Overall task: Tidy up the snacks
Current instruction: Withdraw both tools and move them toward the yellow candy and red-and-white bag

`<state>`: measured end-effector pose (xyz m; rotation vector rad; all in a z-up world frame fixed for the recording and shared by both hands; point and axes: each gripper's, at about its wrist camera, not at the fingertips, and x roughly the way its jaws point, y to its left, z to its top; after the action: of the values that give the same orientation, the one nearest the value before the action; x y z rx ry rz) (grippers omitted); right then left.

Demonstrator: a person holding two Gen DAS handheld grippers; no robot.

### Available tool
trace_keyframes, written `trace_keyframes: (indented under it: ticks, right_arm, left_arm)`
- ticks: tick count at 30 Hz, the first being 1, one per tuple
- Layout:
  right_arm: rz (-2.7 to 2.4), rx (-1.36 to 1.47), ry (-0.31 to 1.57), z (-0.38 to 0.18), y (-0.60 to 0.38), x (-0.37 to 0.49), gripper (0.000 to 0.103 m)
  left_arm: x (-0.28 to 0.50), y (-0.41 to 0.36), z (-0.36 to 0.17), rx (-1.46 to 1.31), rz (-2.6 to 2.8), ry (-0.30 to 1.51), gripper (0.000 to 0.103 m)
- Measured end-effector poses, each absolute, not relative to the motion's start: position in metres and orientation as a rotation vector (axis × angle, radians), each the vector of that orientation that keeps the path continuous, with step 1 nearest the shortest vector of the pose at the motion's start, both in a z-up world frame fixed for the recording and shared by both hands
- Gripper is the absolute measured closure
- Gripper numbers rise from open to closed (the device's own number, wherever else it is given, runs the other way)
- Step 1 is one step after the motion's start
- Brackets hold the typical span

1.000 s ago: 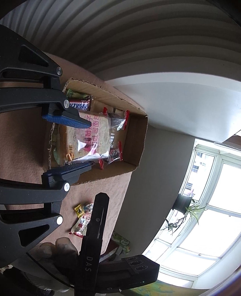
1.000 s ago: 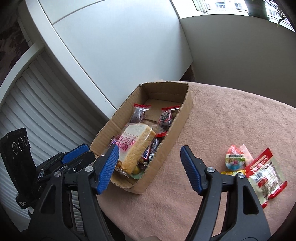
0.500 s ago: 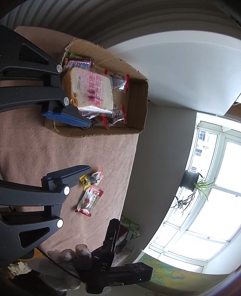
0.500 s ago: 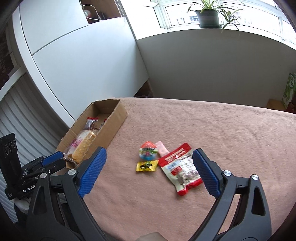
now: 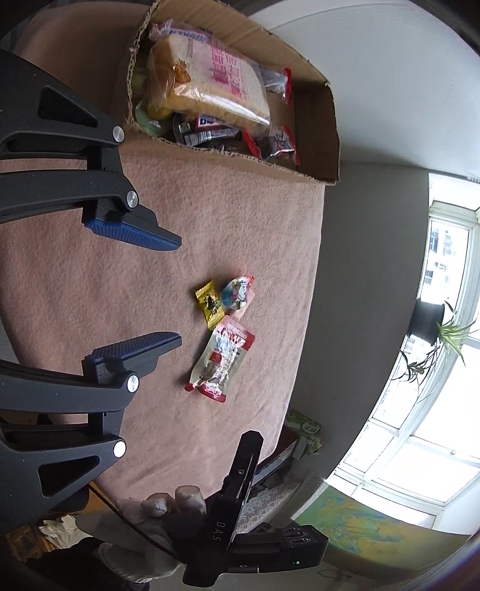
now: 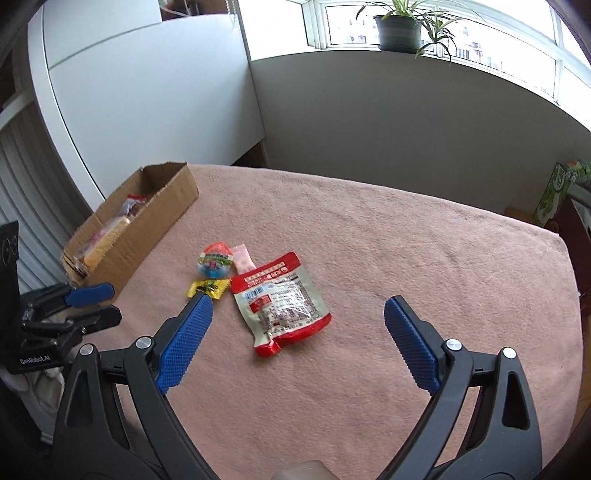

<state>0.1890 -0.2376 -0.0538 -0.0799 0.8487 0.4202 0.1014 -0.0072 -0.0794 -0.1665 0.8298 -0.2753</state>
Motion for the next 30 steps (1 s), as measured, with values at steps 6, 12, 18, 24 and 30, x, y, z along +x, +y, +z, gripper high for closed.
trace_keyframes:
  ticks: [6, 12, 18, 24, 30]
  right_arm:
    - [0.453, -0.251, 0.854, -0.069, -0.225, 0.19, 0.007]
    - [0.496, -0.271, 0.89, -0.086, -0.22, 0.2, 0.007]
    - [0.518, -0.278, 0.903, -0.095, -0.22, 0.211, 0.007]
    - [0.526, -0.276, 0.913, -0.101, -0.222, 0.218, 0.007]
    - [0.548, -0.286, 0.928, -0.107, -0.218, 0.225, 0.007]
  left_arm:
    - [0.12, -0.03, -0.088, -0.093, -0.296, 0.856, 0.055]
    - [0.146, -0.044, -0.099, -0.066, -0.329, 0.887, 0.055]
    - [0.165, -0.048, -0.106, -0.065, -0.338, 0.91, 0.055]
    - [0.18, -0.047, -0.11, -0.08, -0.355, 0.929, 0.055]
    - [0.18, -0.051, -0.117, -0.078, -0.406, 0.967, 0.055]
